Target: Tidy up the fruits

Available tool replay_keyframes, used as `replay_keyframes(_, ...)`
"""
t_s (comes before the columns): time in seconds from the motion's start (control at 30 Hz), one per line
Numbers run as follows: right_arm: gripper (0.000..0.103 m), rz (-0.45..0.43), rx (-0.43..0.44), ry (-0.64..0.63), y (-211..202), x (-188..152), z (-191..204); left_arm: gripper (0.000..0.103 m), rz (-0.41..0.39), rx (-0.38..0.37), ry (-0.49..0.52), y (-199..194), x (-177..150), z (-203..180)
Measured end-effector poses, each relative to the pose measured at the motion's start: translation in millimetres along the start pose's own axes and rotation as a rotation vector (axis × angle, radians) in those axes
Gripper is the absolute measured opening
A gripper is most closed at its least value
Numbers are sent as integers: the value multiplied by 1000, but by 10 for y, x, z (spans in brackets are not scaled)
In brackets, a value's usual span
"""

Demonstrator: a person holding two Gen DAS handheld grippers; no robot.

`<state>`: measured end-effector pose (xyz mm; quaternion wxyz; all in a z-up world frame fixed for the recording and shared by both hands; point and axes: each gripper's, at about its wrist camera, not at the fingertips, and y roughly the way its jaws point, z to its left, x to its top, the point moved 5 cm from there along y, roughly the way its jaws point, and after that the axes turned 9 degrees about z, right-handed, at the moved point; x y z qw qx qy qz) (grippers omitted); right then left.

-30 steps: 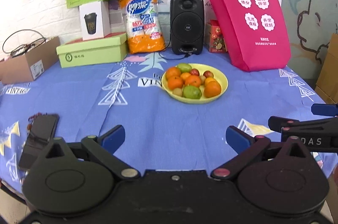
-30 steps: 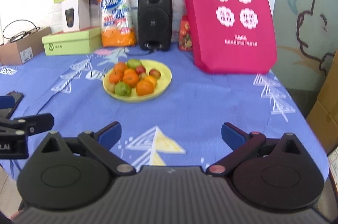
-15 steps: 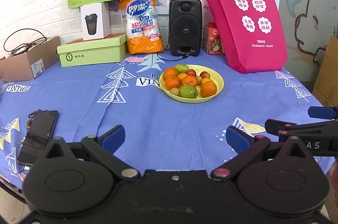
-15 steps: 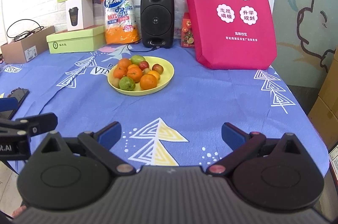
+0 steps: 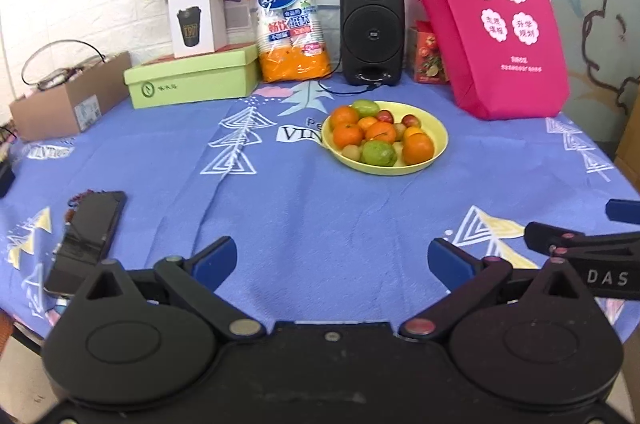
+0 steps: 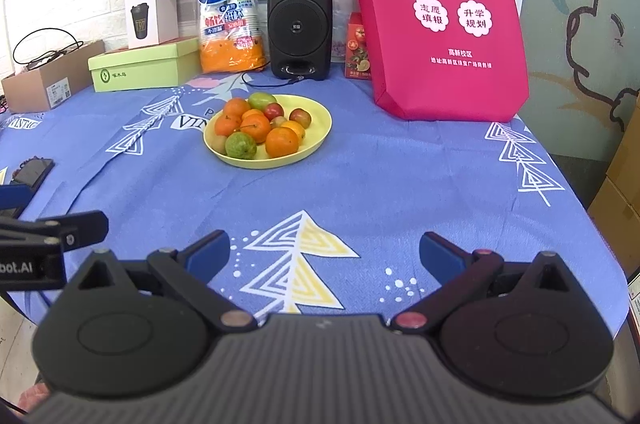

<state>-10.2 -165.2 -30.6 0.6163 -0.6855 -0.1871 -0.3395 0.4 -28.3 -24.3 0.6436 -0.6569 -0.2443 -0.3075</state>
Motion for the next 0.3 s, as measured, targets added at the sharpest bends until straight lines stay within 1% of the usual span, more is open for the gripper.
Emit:
replay_keyframes(0.07,103,4,2,1,18,-1,-17,103,-29,27,21,-34,-10,-20)
replay_keyframes(0.2,103,8,6,1,46,0,-33,103,-62,-12,18,-95,-14,-41)
replay_keyframes(0.3,103,13,6,0,64,-3,-29,103,-63,-5,28,-86,-12,-60)
